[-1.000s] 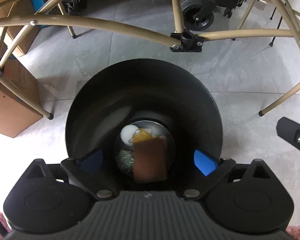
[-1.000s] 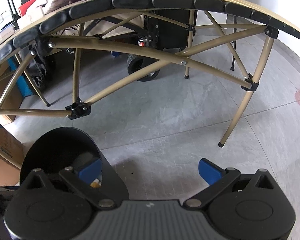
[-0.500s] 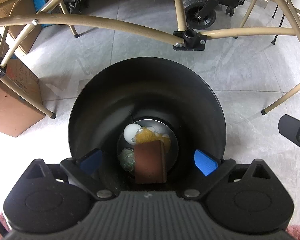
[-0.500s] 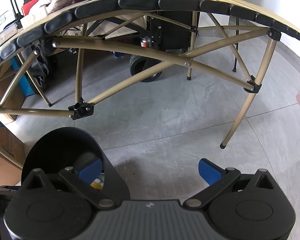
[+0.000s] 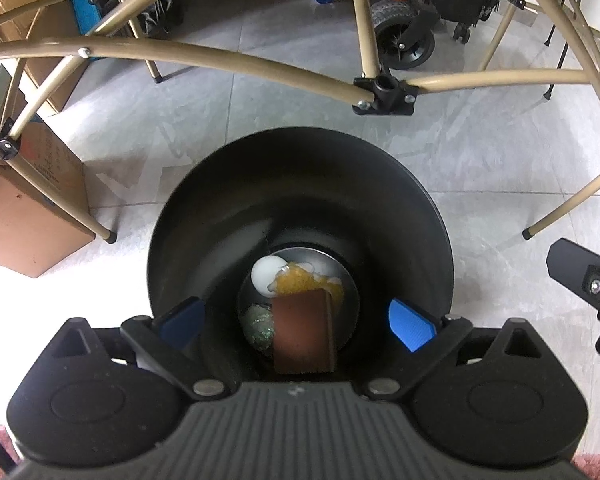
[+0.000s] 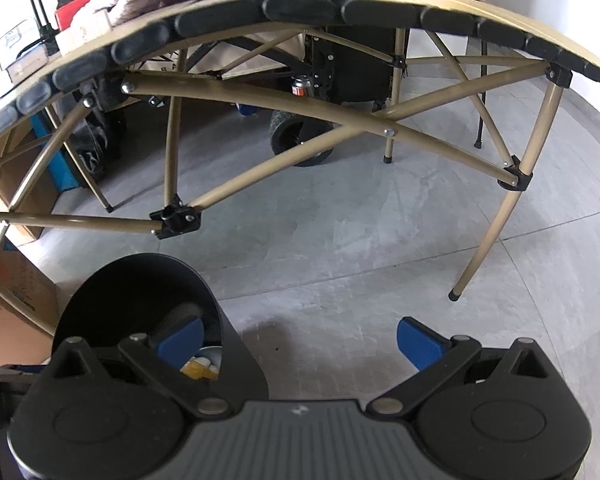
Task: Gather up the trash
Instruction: 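Raise both tools back toward the table items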
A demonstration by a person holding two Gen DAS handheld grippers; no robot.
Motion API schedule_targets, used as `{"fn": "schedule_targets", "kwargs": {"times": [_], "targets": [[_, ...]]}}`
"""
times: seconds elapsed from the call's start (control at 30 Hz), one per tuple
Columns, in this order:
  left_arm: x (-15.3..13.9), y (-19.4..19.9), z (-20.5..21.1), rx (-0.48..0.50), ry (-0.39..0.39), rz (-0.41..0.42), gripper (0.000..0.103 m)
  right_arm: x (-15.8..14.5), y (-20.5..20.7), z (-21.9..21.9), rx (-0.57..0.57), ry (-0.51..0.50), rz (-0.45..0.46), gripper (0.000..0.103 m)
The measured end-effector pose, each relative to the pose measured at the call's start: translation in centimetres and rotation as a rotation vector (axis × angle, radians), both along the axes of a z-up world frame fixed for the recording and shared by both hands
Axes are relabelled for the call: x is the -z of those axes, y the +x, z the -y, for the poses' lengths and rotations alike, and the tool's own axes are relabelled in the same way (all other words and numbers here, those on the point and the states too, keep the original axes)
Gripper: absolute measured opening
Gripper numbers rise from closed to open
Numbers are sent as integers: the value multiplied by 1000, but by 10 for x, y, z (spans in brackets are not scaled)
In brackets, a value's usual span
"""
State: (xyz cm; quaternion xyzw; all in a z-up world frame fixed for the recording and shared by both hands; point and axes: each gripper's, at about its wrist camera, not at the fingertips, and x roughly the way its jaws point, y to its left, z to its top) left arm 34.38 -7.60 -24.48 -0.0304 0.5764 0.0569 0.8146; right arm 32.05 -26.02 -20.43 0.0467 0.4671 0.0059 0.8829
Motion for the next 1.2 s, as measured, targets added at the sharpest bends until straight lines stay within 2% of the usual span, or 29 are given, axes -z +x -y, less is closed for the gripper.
{"fn": "schedule_targets", "kwargs": {"times": [0.2,0.4,0.6,1.0,1.2], "targets": [[-13,-7,-7,-19,24,58,101,-9,-4,-1,-9,18,34,103],[-39,-19,-22,-47,42,179,101,-27,-12,-3,-20,62,110,103],[-67,-35,-39,-61,24,292,101,-49,-24,-8,-56,106,193,103],[-130,-85,-60,-73,28,583,103,-110,-60,-25,-200,226,451,103],[-160,-98,-70,-90,38,659,103,-131,-69,-31,-207,242,515,103]]}}
